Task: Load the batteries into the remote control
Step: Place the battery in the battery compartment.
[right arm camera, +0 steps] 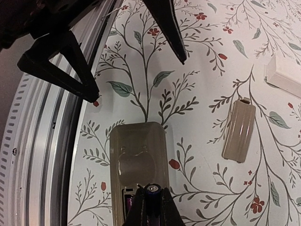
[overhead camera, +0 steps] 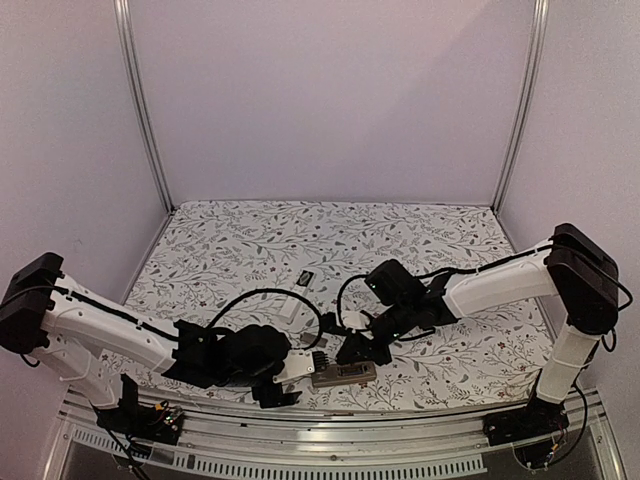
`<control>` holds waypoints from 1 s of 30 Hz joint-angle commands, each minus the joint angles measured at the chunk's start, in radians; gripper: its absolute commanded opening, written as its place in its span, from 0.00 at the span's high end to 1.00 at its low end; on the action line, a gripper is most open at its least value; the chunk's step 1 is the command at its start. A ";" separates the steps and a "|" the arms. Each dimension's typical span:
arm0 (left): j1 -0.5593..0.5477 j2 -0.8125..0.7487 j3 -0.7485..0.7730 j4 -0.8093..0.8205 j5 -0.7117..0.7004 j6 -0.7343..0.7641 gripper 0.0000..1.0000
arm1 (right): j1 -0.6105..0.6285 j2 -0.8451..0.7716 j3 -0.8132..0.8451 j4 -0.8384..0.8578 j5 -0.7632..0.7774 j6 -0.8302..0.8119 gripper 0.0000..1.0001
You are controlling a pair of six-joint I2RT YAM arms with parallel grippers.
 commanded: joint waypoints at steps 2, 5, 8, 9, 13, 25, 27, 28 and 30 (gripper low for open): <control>-0.015 0.000 0.001 0.013 -0.015 0.012 0.08 | 0.010 0.022 -0.004 -0.040 0.031 -0.034 1.00; -0.015 0.004 -0.002 0.014 -0.024 0.009 0.08 | 0.015 0.029 -0.001 -0.053 0.040 -0.039 1.00; -0.017 0.007 -0.001 0.011 -0.030 0.006 0.08 | 0.022 0.027 0.002 -0.070 0.052 -0.040 1.00; -0.016 0.006 -0.002 0.011 -0.031 0.004 0.08 | 0.024 0.024 0.002 -0.074 0.055 -0.040 1.00; -0.015 0.005 -0.005 0.013 -0.031 0.003 0.08 | 0.041 0.006 0.007 -0.090 0.064 -0.039 1.00; -0.014 0.002 -0.007 0.011 -0.039 -0.001 0.08 | 0.050 -0.009 0.030 -0.159 0.159 -0.042 1.00; -0.014 0.003 -0.007 0.010 -0.040 0.001 0.08 | 0.051 -0.013 0.034 -0.173 0.175 -0.036 1.00; -0.014 0.004 -0.007 0.010 -0.039 0.001 0.08 | 0.050 -0.014 0.033 -0.178 0.180 -0.032 1.00; -0.016 0.004 -0.006 0.009 -0.041 0.004 0.08 | 0.051 -0.024 0.032 -0.184 0.188 -0.025 0.97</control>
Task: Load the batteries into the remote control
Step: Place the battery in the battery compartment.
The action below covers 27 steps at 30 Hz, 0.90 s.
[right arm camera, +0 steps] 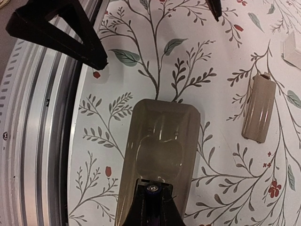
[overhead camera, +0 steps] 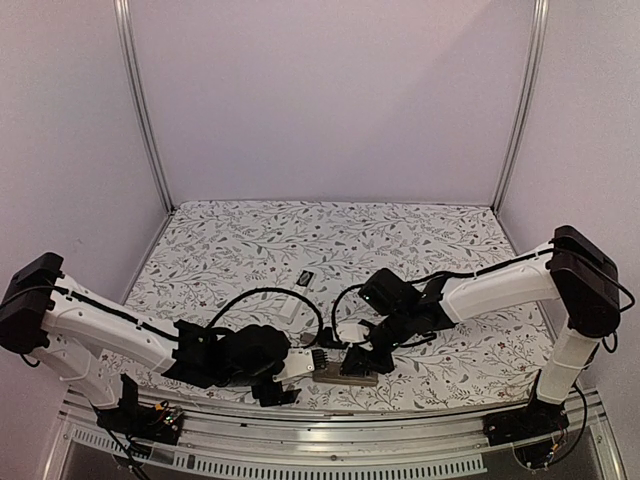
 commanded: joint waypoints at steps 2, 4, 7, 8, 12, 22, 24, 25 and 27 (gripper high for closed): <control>-0.014 0.003 -0.004 0.008 -0.009 0.005 0.08 | 0.002 -0.036 0.010 -0.064 0.067 0.012 0.94; -0.014 0.003 -0.004 0.007 -0.008 0.008 0.08 | 0.002 -0.048 0.009 -0.071 0.066 0.011 0.88; -0.015 0.006 -0.004 0.009 -0.011 0.011 0.07 | 0.003 -0.057 0.011 -0.081 0.073 0.006 0.79; -0.014 0.008 -0.004 0.010 -0.011 0.013 0.07 | 0.003 -0.058 0.014 -0.085 0.076 0.005 0.76; -0.015 0.028 0.007 0.011 0.006 0.013 0.07 | 0.003 -0.068 0.024 -0.094 0.070 -0.001 0.71; 0.078 0.065 -0.016 0.235 0.233 0.055 0.10 | -0.053 -0.213 0.023 -0.041 -0.007 0.193 0.68; 0.106 0.075 -0.012 0.266 0.271 0.051 0.11 | -0.100 -0.271 -0.011 0.002 -0.014 0.350 0.67; 0.116 0.080 -0.013 0.284 0.295 0.056 0.11 | -0.117 -0.302 -0.033 0.027 0.001 0.402 0.65; 0.135 0.092 -0.032 0.330 0.373 0.071 0.10 | -0.131 -0.364 -0.081 0.070 0.070 0.518 0.59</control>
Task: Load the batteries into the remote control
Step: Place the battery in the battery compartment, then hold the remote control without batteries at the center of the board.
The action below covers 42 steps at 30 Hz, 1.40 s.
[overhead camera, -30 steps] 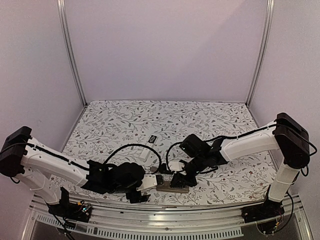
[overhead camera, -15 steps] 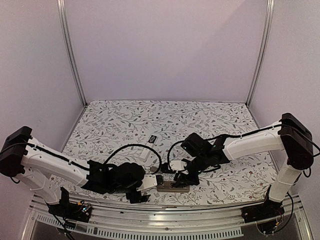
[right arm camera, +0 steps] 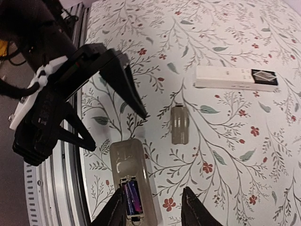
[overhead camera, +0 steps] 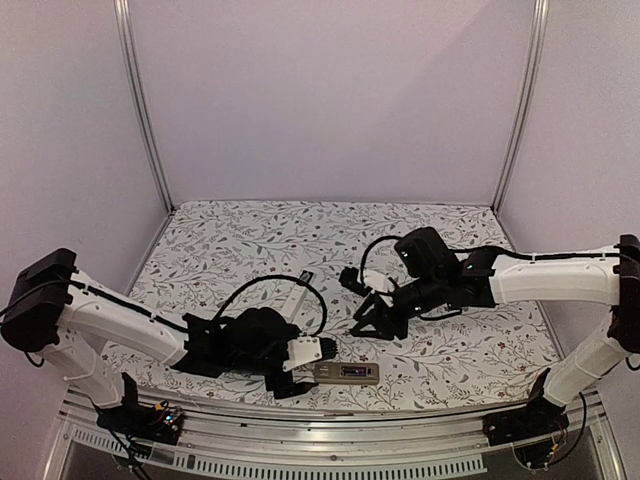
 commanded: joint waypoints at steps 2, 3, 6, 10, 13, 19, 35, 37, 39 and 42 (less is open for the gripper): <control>0.051 0.058 -0.041 0.173 0.185 0.032 0.07 | -0.050 -0.147 -0.106 0.109 0.080 0.377 0.54; 0.056 0.076 -0.038 0.178 0.186 0.034 0.07 | -0.050 -0.164 -0.116 0.113 0.086 0.407 0.52; 0.074 0.113 -0.033 0.205 0.182 0.034 0.07 | -0.051 -0.178 -0.124 0.094 0.131 0.503 0.48; 0.092 0.139 -0.021 0.234 0.210 0.041 0.09 | -0.070 -0.176 -0.106 0.046 0.145 0.602 0.47; 0.097 0.171 -0.012 0.243 0.225 0.031 0.11 | -0.080 -0.170 -0.105 0.006 0.167 0.704 0.47; 0.097 0.203 -0.004 0.233 0.294 -0.020 0.26 | -0.069 -0.113 -0.091 -0.109 0.190 0.864 0.54; 0.026 0.240 -0.027 0.331 0.168 -0.167 0.54 | 0.117 0.014 -0.001 -0.203 0.315 1.052 0.65; 0.020 0.256 -0.025 0.340 0.144 -0.186 0.55 | 0.127 0.047 0.011 -0.221 0.345 1.063 0.69; 0.010 0.268 -0.016 0.331 0.122 -0.199 0.55 | 0.143 0.065 0.023 -0.221 0.375 1.064 0.72; 0.009 0.268 -0.014 0.329 0.087 -0.213 0.55 | 0.161 0.090 0.045 -0.206 0.391 1.054 0.71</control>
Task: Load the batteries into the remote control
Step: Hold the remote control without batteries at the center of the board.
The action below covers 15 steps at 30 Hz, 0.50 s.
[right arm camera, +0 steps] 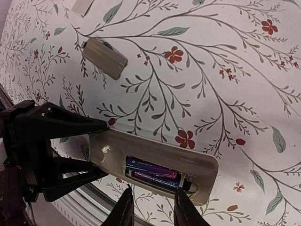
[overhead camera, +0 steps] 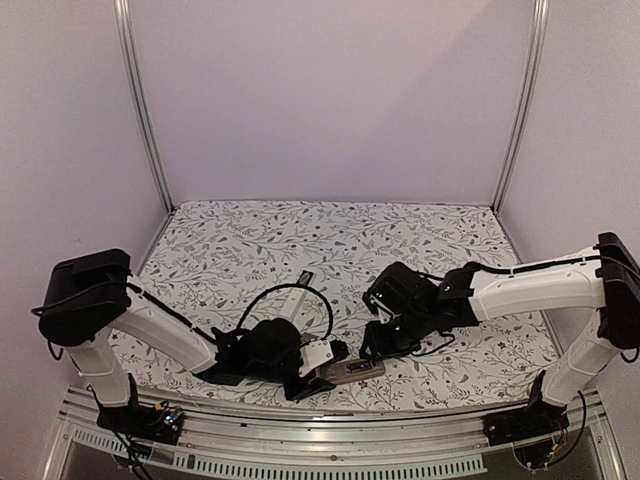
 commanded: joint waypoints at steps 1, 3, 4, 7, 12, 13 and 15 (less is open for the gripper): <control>-0.014 0.030 0.003 -0.006 -0.072 -0.042 0.55 | 0.028 0.042 0.053 -0.017 0.075 0.010 0.70; -0.014 0.032 0.004 -0.004 -0.077 -0.048 0.55 | 0.044 0.061 0.070 -0.019 0.102 -0.005 0.69; -0.014 0.034 0.006 -0.002 -0.079 -0.050 0.55 | 0.052 0.069 0.076 -0.016 0.109 -0.010 0.69; -0.014 0.043 0.012 0.001 -0.081 -0.045 0.55 | 0.061 0.085 0.076 0.012 0.110 -0.019 0.69; -0.014 0.053 0.017 0.003 -0.073 -0.039 0.55 | 0.084 0.123 0.067 0.048 0.138 -0.014 0.72; -0.014 0.050 0.013 0.005 -0.072 -0.038 0.55 | 0.089 0.129 0.067 0.053 0.159 -0.013 0.71; -0.014 0.045 0.006 0.014 -0.071 -0.036 0.55 | 0.095 0.133 0.066 0.065 0.184 -0.009 0.72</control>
